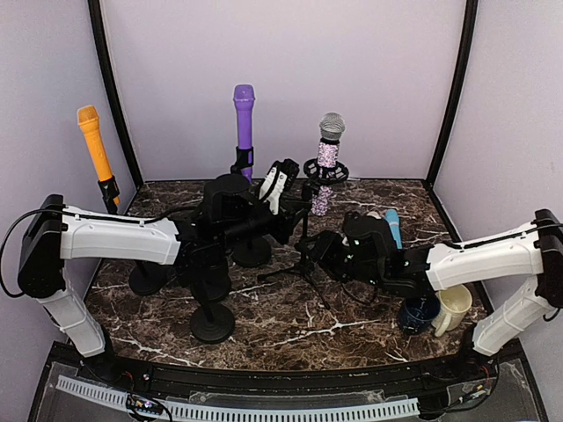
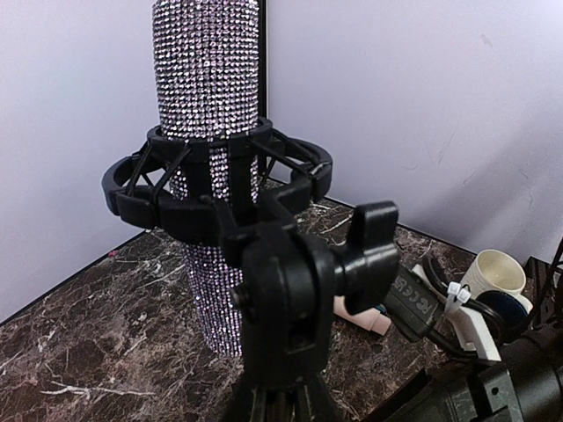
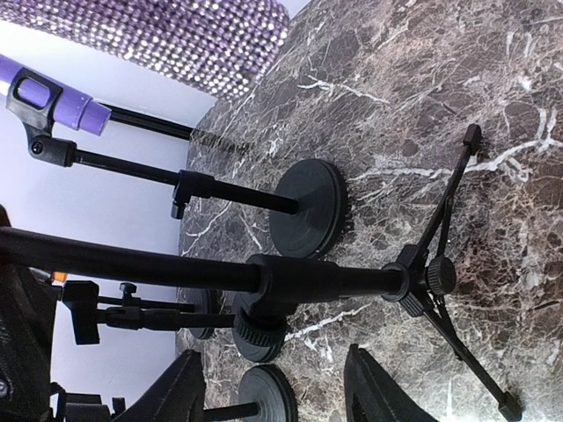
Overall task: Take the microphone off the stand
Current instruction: Unscrew the knob on the stand of the microphone stand.
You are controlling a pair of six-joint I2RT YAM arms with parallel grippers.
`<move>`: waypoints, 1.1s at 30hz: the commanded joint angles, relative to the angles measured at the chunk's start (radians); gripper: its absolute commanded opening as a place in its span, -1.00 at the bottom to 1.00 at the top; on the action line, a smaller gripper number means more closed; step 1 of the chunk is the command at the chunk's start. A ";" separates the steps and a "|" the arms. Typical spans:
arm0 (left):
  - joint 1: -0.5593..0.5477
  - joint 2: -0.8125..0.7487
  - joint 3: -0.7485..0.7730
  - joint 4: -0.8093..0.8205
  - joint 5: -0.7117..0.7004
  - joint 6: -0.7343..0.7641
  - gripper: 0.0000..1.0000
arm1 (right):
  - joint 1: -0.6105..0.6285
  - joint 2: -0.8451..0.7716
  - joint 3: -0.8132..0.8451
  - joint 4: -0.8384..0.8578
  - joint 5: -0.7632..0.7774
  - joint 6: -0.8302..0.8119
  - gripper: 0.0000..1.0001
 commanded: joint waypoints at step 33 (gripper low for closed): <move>-0.008 0.006 0.011 -0.053 0.031 -0.019 -1.00 | -0.025 0.136 0.119 0.025 -0.013 0.007 -0.48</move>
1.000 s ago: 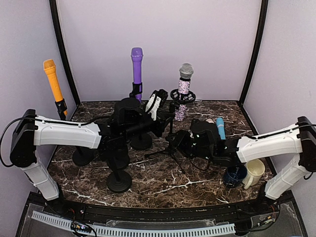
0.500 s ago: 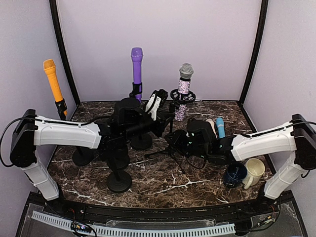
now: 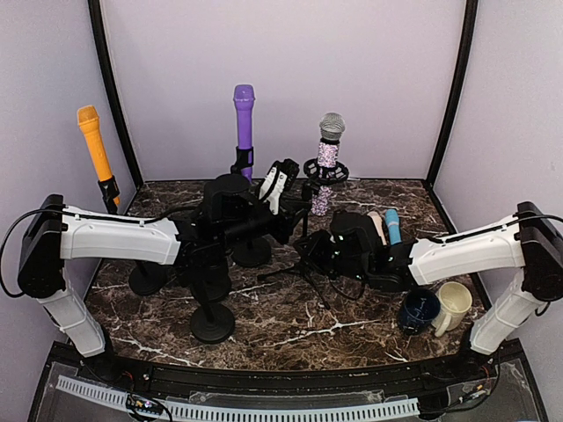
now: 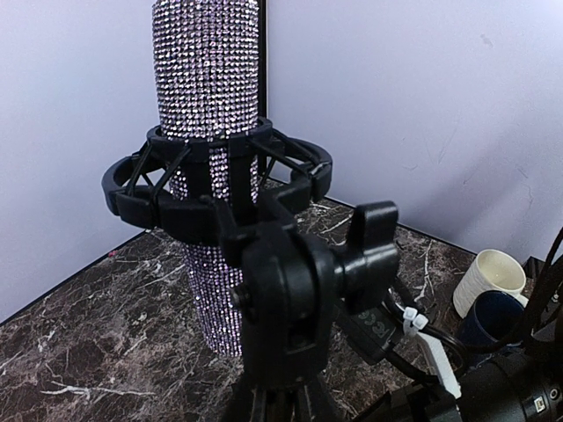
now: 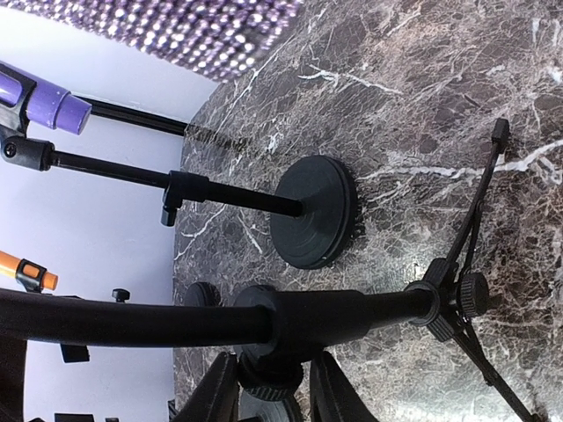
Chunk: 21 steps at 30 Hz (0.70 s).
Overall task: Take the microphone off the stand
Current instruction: Unscrew the knob on the stand of the microphone stand.
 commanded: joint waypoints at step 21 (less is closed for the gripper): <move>-0.008 0.015 0.000 -0.055 0.027 -0.012 -1.00 | -0.004 -0.019 0.145 -0.348 0.156 -0.030 -1.00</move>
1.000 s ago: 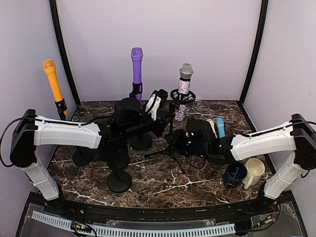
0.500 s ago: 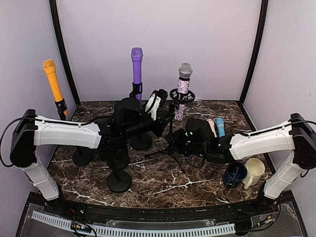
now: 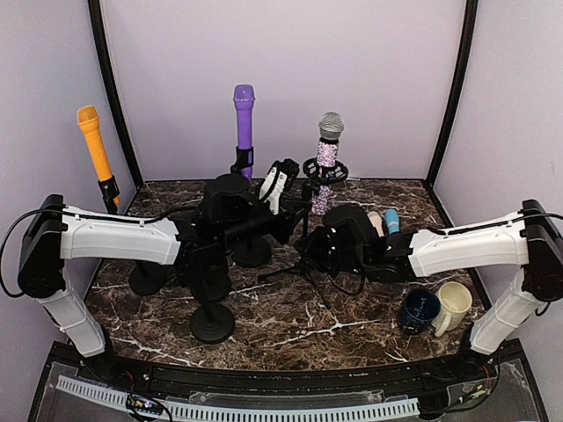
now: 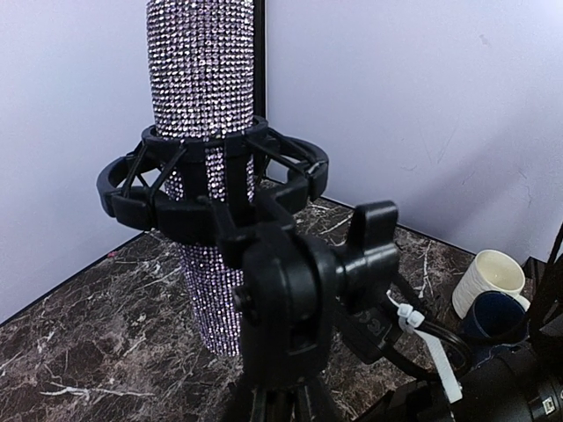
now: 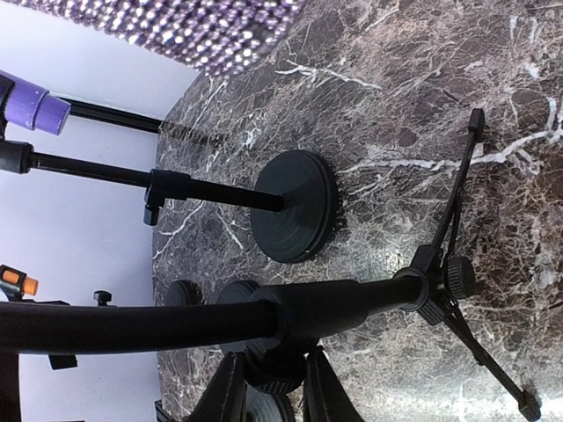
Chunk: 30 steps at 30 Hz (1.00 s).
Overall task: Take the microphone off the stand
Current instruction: Unscrew the knob on the stand of the microphone stand.
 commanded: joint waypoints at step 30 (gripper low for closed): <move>-0.008 0.009 0.030 -0.097 0.052 -0.031 -0.23 | 0.029 0.000 0.111 -0.173 0.206 -0.173 -1.00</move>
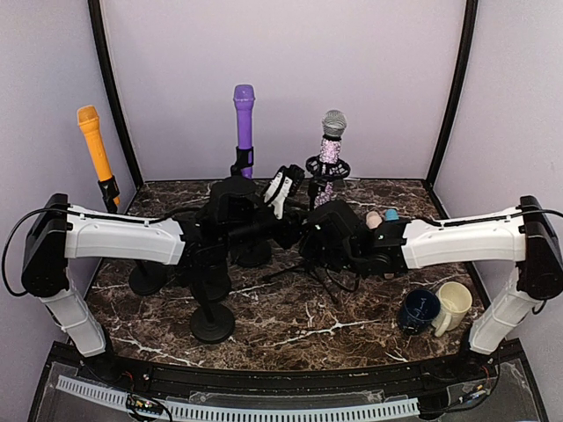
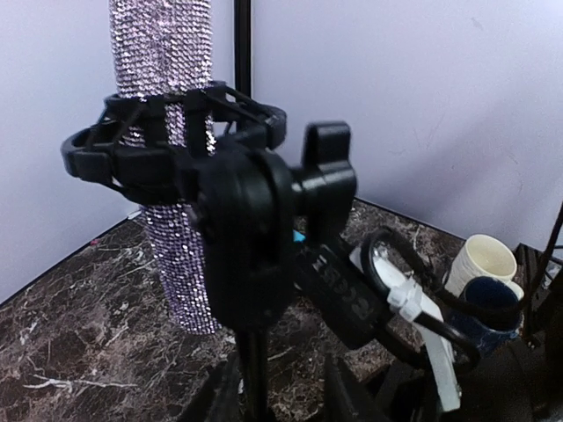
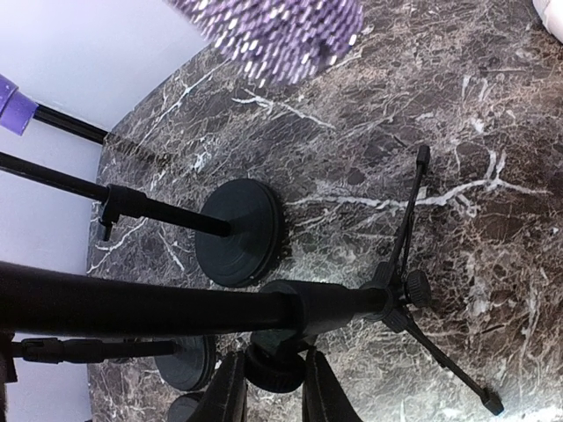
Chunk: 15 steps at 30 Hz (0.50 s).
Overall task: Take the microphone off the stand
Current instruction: Unscrew the knob on the stand of the microphone stand.
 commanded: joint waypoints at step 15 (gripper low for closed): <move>-0.004 -0.128 -0.006 -0.150 0.134 -0.067 0.24 | -0.042 -0.248 -0.264 0.373 -0.127 -0.398 -1.00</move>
